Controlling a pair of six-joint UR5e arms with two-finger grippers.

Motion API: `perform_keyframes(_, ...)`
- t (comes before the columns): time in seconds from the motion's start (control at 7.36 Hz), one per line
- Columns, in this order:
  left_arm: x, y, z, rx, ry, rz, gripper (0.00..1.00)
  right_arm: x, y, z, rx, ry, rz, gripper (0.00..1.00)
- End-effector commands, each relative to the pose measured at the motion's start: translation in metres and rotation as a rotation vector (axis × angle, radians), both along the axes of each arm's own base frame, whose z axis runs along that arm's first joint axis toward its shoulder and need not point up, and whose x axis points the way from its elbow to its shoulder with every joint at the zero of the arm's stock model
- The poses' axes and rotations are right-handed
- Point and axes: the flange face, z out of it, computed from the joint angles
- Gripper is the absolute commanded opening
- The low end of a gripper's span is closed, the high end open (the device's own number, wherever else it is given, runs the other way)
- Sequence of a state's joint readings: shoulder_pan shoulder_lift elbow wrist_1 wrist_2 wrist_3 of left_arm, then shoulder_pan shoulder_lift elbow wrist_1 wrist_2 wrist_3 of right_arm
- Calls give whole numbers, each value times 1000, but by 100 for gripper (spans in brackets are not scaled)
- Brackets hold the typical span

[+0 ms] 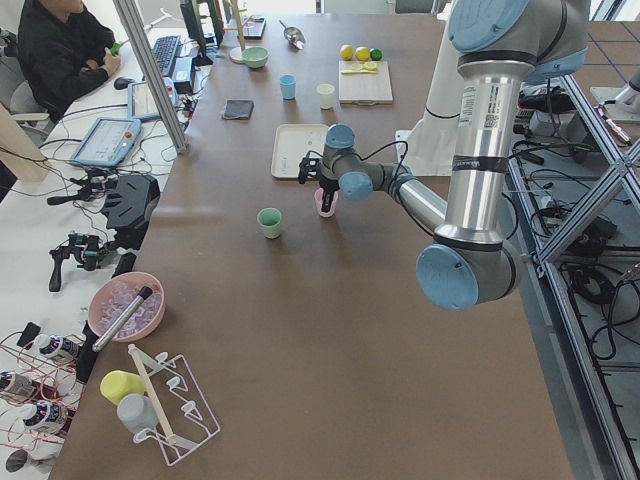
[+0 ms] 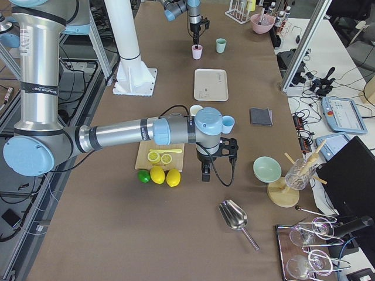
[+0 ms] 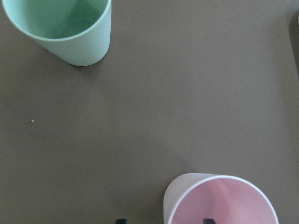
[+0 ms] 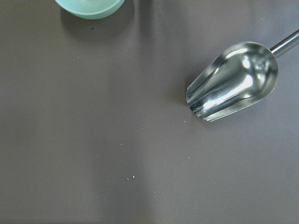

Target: Place all cups on tray

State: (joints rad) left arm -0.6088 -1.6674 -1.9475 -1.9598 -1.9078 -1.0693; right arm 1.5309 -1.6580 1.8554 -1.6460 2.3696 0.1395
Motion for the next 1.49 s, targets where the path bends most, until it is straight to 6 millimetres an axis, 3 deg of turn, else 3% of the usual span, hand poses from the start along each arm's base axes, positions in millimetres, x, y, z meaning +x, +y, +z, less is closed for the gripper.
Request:
perform_keyframes(0.0,7,4,-5,5,7,14,0,-2,-3,-8,9,-22,1,100)
perform_keyframes(0.27,8,2,-11,7,18,14,0,-5,-9,-22,24,-55,2,100)
perform_keyframes(0.41,-5,-12,-27,15,38,-18,0,-5,-13,-29,35,-61,2,100)
perform_keyframes(0.54,-4,-29,-63,-8,38,-27,0,-10,-23,-43,36,-66,19,100)
perform_keyframes(0.68,16,-46,-125,-53,0,-49,0,-33,-36,-59,23,-69,13,100)
perform_keyframes(0.82,31,-52,-173,-105,-15,-78,0,-69,-47,-81,1,-76,2,100)
perform_keyframes(0.95,33,-53,-190,-116,2,-93,0,-108,-46,-109,-9,-81,-14,100)
perform_keyframes(1.09,33,-53,-192,-116,4,-91,0,-147,-33,-146,-11,-64,-1,100)
perform_keyframes(1.36,45,-62,-193,-123,-6,-92,0,-217,-23,-185,-54,-57,7,100)
